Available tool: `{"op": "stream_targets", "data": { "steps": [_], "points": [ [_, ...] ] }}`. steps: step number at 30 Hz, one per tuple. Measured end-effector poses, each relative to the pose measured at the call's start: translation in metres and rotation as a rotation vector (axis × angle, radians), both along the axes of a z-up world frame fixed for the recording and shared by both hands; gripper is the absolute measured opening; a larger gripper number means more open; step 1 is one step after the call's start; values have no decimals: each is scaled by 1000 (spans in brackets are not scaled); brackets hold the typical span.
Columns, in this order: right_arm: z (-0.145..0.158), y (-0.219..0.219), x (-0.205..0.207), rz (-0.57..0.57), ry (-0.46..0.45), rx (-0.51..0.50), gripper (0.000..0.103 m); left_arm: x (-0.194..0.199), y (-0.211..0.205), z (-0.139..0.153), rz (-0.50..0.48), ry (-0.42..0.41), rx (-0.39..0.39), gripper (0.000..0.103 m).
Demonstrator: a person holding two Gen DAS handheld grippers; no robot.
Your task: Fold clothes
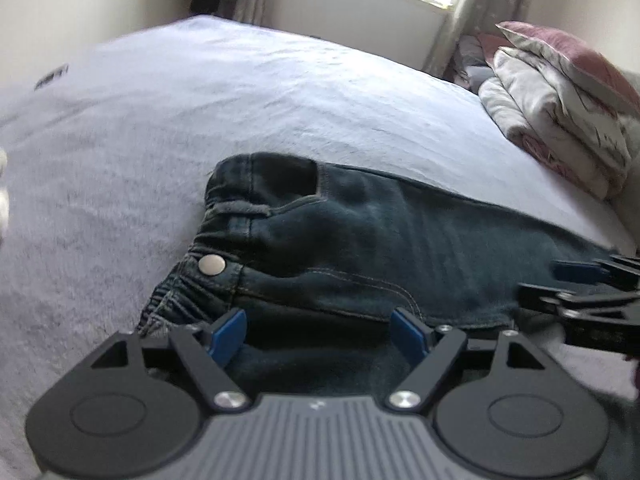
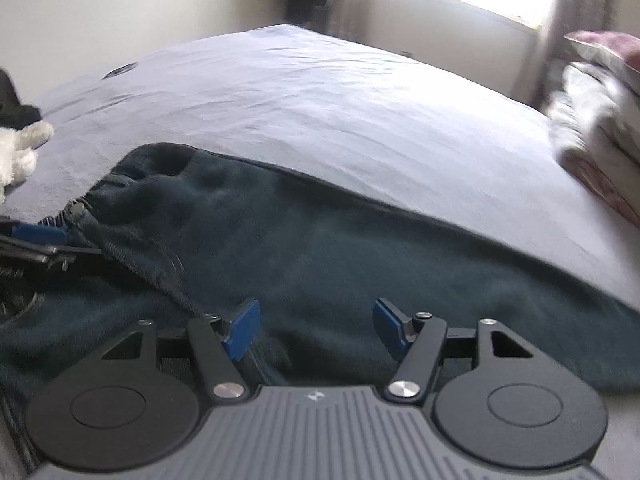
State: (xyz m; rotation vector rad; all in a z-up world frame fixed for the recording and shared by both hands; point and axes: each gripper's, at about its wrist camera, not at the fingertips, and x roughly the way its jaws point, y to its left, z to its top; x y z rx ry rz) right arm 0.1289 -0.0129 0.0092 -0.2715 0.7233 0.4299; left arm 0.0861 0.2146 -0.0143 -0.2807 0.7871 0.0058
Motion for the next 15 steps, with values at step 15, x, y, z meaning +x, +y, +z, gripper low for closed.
{"op": "stream_targets", "data": {
  "steps": [15],
  "points": [
    [-13,69,108,248,5,-178,66,14,10,-9,16,45,-90,79]
  ]
}}
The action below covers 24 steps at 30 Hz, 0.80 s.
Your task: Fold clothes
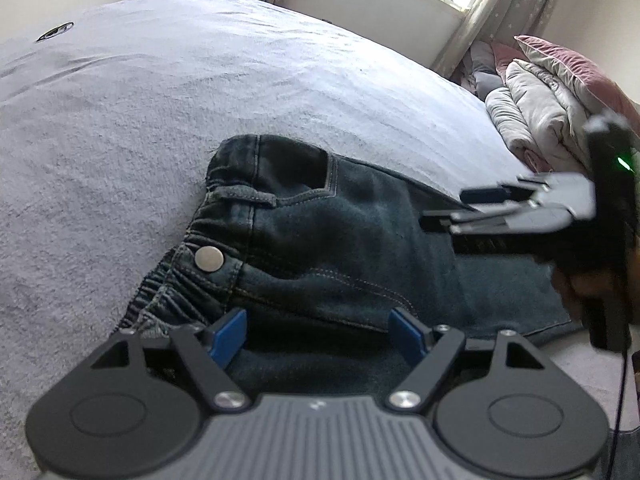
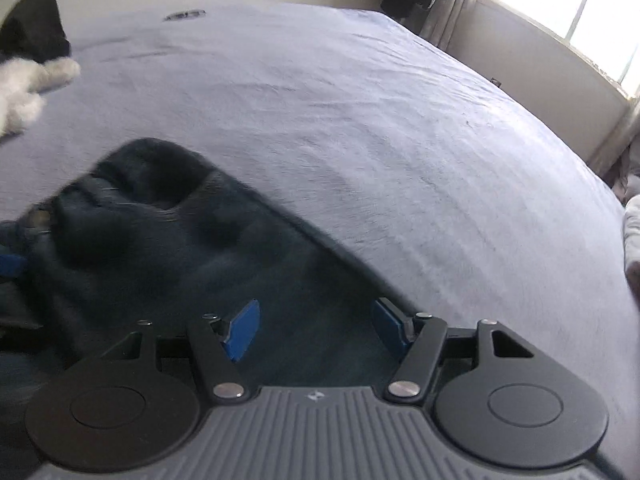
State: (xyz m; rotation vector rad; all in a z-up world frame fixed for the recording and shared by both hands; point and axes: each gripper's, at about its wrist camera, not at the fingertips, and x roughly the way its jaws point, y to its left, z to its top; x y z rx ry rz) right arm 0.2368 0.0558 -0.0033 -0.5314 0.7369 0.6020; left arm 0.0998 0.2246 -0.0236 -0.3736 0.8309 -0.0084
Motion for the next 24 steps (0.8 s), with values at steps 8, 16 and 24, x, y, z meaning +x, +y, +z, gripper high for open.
{"op": "stream_targets", "data": {
  "steps": [8,16,24],
  "points": [
    [-21,-16,58,-32,69,2,67,8,-7,-8,-12,20,54,79],
    [-26,-33,70,-76,206,135,53,11,-6,-10,-10,22,54,79],
    [-5,-30,31,-76,119,72,14,11,7,-9,0,26,-24,79]
  ]
}}
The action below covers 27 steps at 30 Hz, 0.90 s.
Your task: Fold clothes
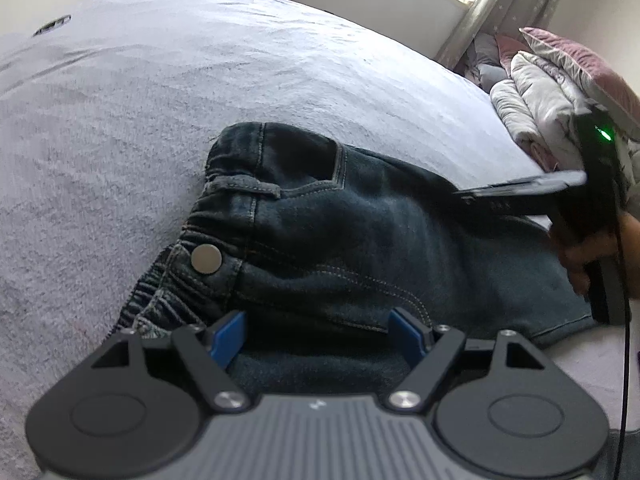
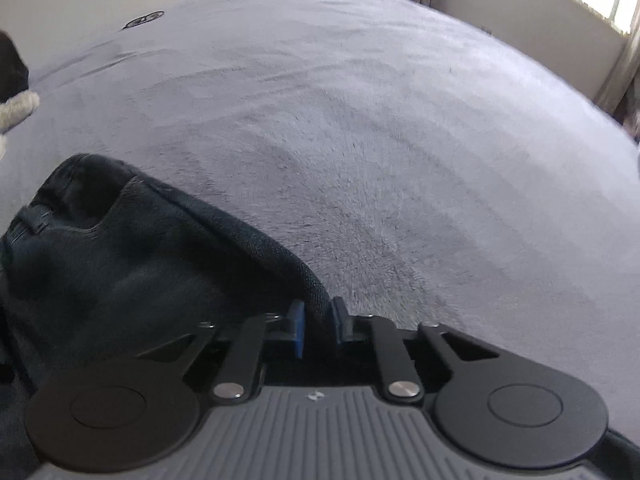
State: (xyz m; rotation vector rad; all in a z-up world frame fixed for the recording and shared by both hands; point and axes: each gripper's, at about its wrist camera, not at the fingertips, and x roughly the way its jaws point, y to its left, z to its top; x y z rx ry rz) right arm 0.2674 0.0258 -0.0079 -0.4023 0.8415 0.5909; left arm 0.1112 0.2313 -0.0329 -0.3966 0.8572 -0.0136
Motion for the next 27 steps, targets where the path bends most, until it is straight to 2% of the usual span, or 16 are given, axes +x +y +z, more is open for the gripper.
{"op": "stream_targets", "data": {
  "steps": [7,15,21,27],
  "points": [
    [40,-5,-64,4,-114,-51,13,-1,17,0,32,4,-119,77],
    [80,-17,-158,-9,-235,-86,13,-3,19,0,56,2,-147,76],
    [83,-22,-229,-14,-273,-91,13,-13,18,6,57,-15,-125,76],
    [65,-11,-278,-4,-260,-92,12,-46,24,7,47,-53,-98,71]
  ]
}}
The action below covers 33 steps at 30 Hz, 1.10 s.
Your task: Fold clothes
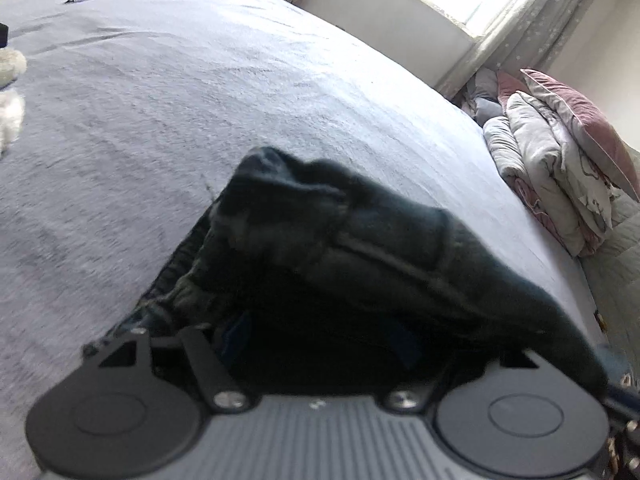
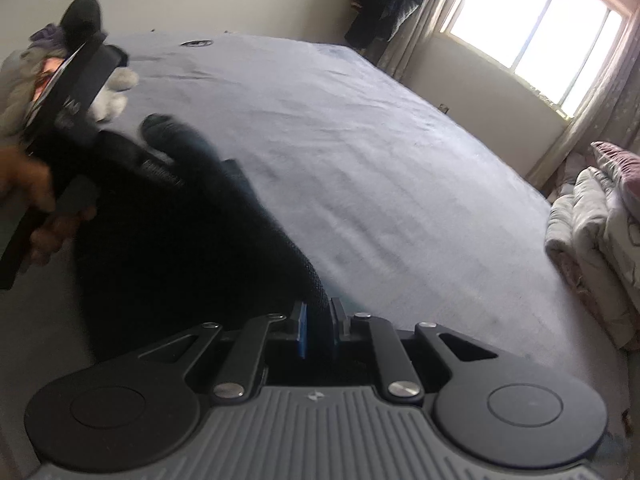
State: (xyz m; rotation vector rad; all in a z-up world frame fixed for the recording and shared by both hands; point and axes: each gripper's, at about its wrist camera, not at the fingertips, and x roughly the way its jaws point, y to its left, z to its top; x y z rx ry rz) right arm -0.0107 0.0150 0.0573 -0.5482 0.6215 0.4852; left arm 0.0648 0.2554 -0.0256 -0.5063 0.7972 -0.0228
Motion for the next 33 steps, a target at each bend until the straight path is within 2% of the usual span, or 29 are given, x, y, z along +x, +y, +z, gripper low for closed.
{"op": "stream_targets", "data": {
  "steps": [2,8,13,18,21,25,27,30,31,33],
  "points": [
    [-7,5,-11,8,15,1,12,-14,-1,2,-7,-15,25,71],
    [-40,12,-24,4,59,-4,13,-53,1,0,-39,-27,21,71],
    [-65,8,-20,-24,67,33,18,-79,12,-1,-53,-84,-30,71],
    [-79,-2,-23,-44,66,10,26,-87,24,-5,-36,-140,-141,71],
    [-84,-16,-21,-61,50,-15,31,-84,23,-9,-13,-130,-167,71],
    [-90,-41,-16,-93,41,20,38,-74,22,-16,37,-107,-196,70],
    [-94,-55,-16,-104,29,72,41,-71,21,-18,66,-112,-211,68],
    [-102,-72,-19,-131,24,167,44,-69,20,-20,122,-118,-213,55],
    [-104,-72,-19,-130,22,171,44,-69,20,-20,144,-120,-215,48],
    [-108,-65,-21,-106,2,131,48,-68,18,-19,184,-129,-223,43]
  ]
}}
